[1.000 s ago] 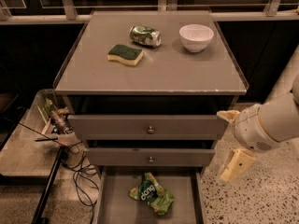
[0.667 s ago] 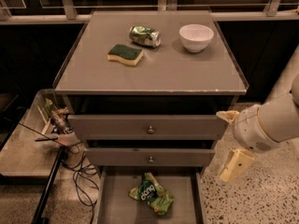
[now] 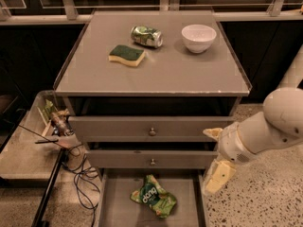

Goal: Pick green rice chip bag from bottom drawer and place on counter

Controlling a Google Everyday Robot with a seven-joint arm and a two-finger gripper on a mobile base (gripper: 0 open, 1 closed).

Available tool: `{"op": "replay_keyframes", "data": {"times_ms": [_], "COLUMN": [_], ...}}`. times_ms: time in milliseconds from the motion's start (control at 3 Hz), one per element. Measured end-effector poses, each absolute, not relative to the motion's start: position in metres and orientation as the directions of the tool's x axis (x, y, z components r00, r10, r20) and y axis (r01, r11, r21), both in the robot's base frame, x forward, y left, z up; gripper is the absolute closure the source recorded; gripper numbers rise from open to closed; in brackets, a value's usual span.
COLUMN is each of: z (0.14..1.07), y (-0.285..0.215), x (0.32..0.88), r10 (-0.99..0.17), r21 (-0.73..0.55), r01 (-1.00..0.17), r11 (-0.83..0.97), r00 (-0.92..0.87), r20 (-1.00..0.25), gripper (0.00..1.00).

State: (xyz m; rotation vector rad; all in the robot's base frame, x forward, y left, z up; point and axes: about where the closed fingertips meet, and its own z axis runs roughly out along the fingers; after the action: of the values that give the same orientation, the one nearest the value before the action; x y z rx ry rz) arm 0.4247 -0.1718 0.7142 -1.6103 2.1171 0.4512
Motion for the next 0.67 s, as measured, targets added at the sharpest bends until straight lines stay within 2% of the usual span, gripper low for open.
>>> {"op": "replay_keyframes", "data": {"times_ms": [667], "z": [0.638], "y": [-0.157], "x": [0.419], "r10": [-0.772], "r21": [0.054], "r01": [-0.968], "r11": [0.243], "r00": [-0.227], "r20": [-0.594], "gripper": [0.0]}}
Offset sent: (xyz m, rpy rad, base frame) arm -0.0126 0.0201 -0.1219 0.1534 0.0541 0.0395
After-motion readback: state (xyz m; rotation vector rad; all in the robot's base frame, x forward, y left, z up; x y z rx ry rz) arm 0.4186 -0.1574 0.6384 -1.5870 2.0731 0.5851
